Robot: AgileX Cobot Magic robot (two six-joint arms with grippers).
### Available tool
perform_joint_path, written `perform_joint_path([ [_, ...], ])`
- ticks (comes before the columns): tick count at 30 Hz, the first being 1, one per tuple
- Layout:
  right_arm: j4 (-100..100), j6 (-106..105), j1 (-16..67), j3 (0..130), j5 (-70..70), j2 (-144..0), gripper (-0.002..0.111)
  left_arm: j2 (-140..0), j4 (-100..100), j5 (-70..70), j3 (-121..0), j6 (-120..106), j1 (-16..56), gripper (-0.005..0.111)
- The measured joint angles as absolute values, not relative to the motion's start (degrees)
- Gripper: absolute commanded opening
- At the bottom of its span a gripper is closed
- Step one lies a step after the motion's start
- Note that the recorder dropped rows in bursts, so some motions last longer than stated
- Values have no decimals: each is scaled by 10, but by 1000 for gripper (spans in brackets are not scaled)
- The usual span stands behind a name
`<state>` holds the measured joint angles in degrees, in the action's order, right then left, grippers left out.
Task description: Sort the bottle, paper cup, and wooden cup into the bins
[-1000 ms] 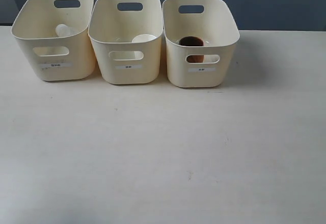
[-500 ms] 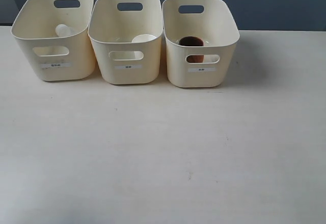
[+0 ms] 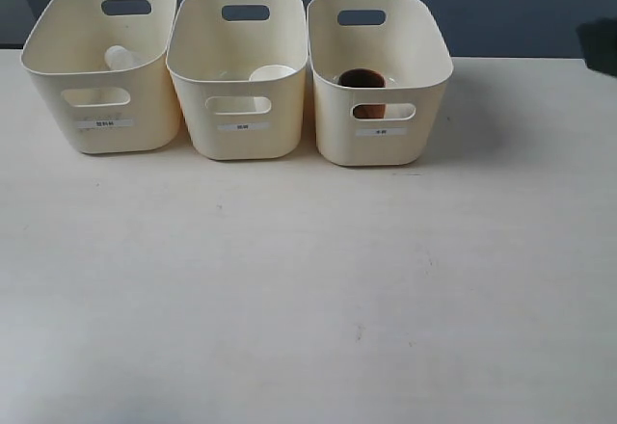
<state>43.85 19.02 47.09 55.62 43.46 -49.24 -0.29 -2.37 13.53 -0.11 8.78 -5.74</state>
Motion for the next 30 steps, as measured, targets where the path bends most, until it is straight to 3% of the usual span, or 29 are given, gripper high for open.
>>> perform_joint_path([
  [25,386,195,467,524,452,-420,-1,-3,-24,135,-1,88,-57,0],
  [28,329,199,414,524,451,-415,-1,-3,-24,135,-1,88,-57,0],
  [30,258,186,327,508,409,-404,-1,-3,-24,135,-1,88,-57,0],
])
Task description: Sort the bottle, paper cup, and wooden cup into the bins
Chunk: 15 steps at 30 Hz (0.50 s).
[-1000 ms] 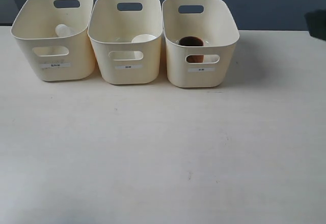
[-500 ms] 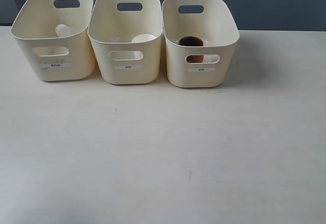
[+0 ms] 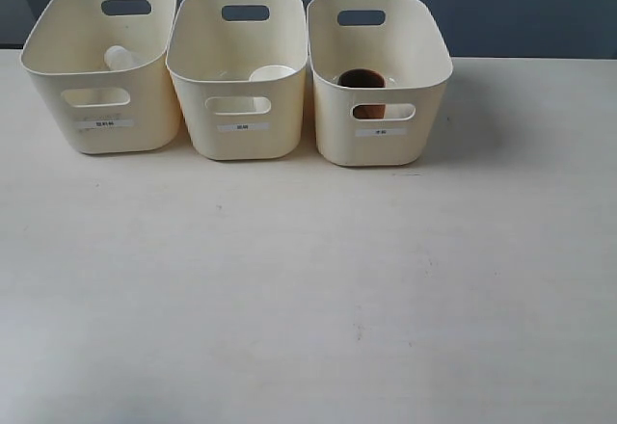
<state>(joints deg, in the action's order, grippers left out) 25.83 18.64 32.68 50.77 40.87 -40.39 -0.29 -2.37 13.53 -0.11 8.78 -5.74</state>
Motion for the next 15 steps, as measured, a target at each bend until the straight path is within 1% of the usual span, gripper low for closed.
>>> perform_joint_path([
  [1,192,145,264,477,356,-390,-1,-3,-24,135,-1,88,-57,0],
  [2,145,112,228,454,329,-378,-1,-3,-24,135,-1,88,-57,0],
  [4,-33,-27,122,355,244,-315,-1,-3,-24,135,-1,88,-57,0],
  [6,-155,-138,62,272,186,-256,-1,-3,-24,135,-1,88,-57,0],
  [8,-234,-221,17,202,161,-197,-1,-3,-24,135,-1,88,-57,0],
  [11,-270,-270,-26,115,144,-110,-1,-3,-24,135,-1,88,-57,0],
  [15,-277,-279,-37,55,139,-45,-1,-3,-24,135,-1,88,-57,0],
])
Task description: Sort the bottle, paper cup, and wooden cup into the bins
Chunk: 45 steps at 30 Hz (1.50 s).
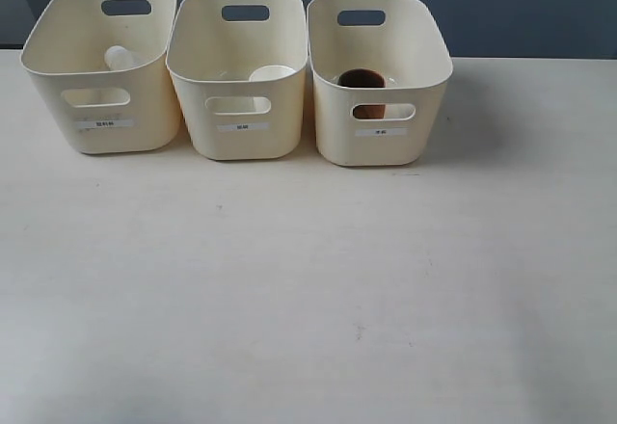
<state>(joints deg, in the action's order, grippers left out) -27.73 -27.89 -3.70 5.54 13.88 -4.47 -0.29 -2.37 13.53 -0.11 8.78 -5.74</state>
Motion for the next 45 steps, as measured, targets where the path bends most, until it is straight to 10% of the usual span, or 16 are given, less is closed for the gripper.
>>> perform_joint_path([
  [45,84,63,-43,3,89,-2,-1,-3,-24,135,-1,88,-57,0],
])
